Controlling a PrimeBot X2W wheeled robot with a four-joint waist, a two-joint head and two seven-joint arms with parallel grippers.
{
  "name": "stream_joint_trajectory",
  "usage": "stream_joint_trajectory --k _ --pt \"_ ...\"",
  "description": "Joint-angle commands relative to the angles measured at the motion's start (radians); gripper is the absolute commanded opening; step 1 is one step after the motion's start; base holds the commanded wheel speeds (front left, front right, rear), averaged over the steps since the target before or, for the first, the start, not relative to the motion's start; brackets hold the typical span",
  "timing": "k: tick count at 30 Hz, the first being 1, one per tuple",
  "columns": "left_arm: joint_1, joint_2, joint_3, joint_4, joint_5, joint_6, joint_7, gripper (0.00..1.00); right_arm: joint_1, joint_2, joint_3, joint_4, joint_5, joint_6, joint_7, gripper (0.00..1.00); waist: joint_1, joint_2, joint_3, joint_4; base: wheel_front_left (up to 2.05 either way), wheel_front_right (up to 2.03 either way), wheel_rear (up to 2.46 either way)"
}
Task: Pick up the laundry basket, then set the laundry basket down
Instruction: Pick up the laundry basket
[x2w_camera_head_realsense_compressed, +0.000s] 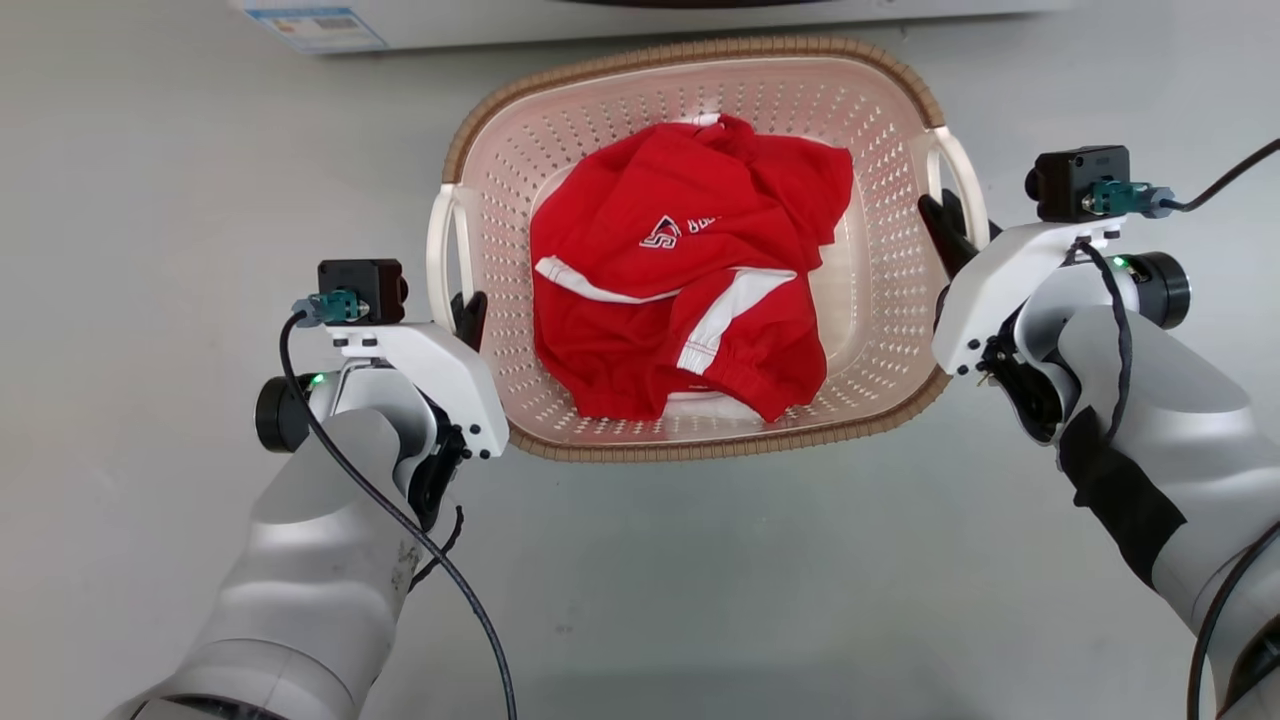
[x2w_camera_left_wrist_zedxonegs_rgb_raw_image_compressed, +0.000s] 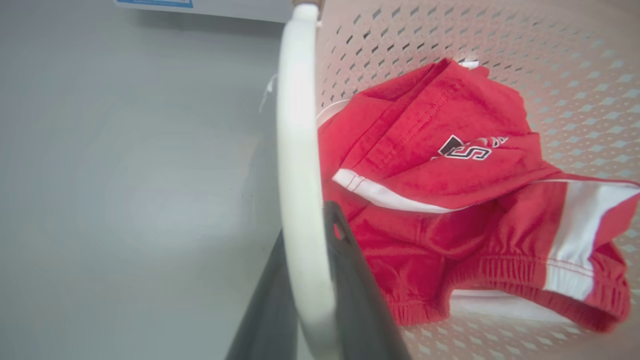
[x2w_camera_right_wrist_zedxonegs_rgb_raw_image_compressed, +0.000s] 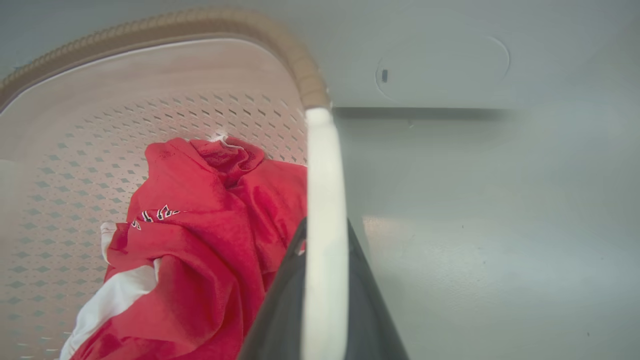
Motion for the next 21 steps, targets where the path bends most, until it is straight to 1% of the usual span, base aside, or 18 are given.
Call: stream_joint_trajectory --k 1,15,21 --pt "0.041 0.097 0.016 0.01 -0.005 0.013 0.006 0.0 0.043 -0.049 0.012 0.021 0.016 0.005 0.002 0.0 -0.0001 0.0 -0.03 -0.006 0.0 0.0 0.0" --pt "0.112 0.147 0.002 0.01 -0.022 0.034 0.164 0.0 0.139 -0.049 0.094 0.033 0.158 0.005 0.041 0.0 -0.0001 0.0 -0.188 -0.028 0.0 0.0 0.0" --pt "0.147 0.166 -0.002 0.01 -0.031 0.04 0.22 0.0 0.172 -0.049 0.141 0.033 0.192 0.005 0.045 0.0 -0.0001 0.0 -0.27 -0.034 0.0 0.0 0.0"
